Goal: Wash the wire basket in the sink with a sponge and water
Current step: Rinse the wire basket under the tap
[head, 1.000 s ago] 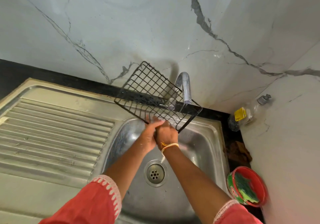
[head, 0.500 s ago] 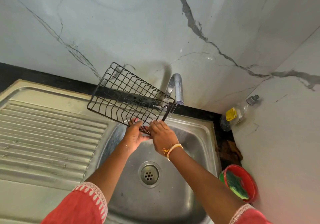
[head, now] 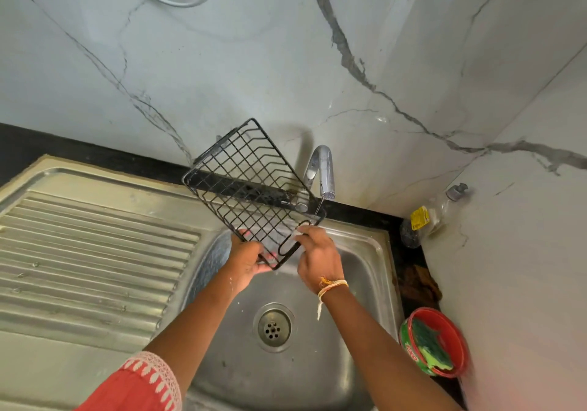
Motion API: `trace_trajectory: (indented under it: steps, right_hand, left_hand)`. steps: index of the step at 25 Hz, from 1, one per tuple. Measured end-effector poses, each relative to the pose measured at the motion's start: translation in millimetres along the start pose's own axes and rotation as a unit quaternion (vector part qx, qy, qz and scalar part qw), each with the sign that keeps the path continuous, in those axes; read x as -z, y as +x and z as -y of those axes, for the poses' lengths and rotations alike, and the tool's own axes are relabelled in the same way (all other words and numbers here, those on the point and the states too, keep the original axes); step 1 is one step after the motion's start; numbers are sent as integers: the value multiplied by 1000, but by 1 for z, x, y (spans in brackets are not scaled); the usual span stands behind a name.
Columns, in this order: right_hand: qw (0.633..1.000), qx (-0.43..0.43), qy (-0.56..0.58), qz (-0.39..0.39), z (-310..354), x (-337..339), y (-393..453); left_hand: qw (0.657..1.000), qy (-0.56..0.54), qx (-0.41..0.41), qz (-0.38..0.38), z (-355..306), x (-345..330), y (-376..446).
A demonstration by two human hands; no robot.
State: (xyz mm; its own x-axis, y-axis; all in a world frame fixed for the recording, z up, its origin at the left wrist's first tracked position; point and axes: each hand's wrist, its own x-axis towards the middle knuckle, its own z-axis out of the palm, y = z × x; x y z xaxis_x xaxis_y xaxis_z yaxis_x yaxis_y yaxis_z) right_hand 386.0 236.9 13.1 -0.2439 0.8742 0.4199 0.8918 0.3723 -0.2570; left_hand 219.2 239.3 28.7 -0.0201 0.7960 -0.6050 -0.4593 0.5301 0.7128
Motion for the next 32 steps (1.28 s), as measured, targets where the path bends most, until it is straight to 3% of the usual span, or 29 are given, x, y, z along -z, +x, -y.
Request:
trace_trajectory:
  steps: [2, 4, 9, 12, 14, 16, 19, 20, 22, 25, 27, 29, 30, 32]
  right_hand:
    - [984, -134, 95, -71, 0, 12, 11]
    - [961, -226, 147, -64, 0, 22, 26]
    - [931, -232, 254, 123, 13, 26, 39]
    - [927, -275, 215, 139, 21, 27, 40]
    - [904, -326, 247, 126, 17, 27, 34]
    - [855, -394, 319, 111, 14, 26, 25]
    - [759, -475, 440, 71, 18, 24, 14]
    - [723, -498, 477, 54, 19, 23, 11]
    - [659, -533, 530, 21, 22, 16, 8]
    - [547, -581, 602, -9, 38, 2, 12]
    - [480, -592, 647, -25, 50, -6, 20]
    - [421, -590, 687, -41, 56, -8, 29]
    - [400, -586, 703, -49, 58, -8, 32]
    - [378, -577, 722, -56, 59, -6, 35]
  left_hand:
    - [1000, 0, 22, -17, 8, 17, 1]
    - [999, 12, 34, -16, 16, 32, -5]
    - [994, 99, 45, 2, 37, 42, -25]
    - [980, 193, 51, 14, 41, 46, -35]
    - [965, 255, 44, 45, 36, 55, -42]
    - [959, 259, 38, 106, 23, 71, -48]
    - [974, 139, 49, 175, -2, 99, -41]
    - [982, 87, 39, 164, -6, 104, -37]
    - [997, -21, -14, 69, -10, 104, -25]
    - [988, -138, -38, -54, -1, 93, -15]
    - [987, -160, 22, 10, 14, 82, -18]
    - [971, -182, 64, 139, 27, 67, -26]
    - [960, -196, 67, 186, 31, 58, -30]
    - [950, -232, 57, 200, 32, 43, -30]
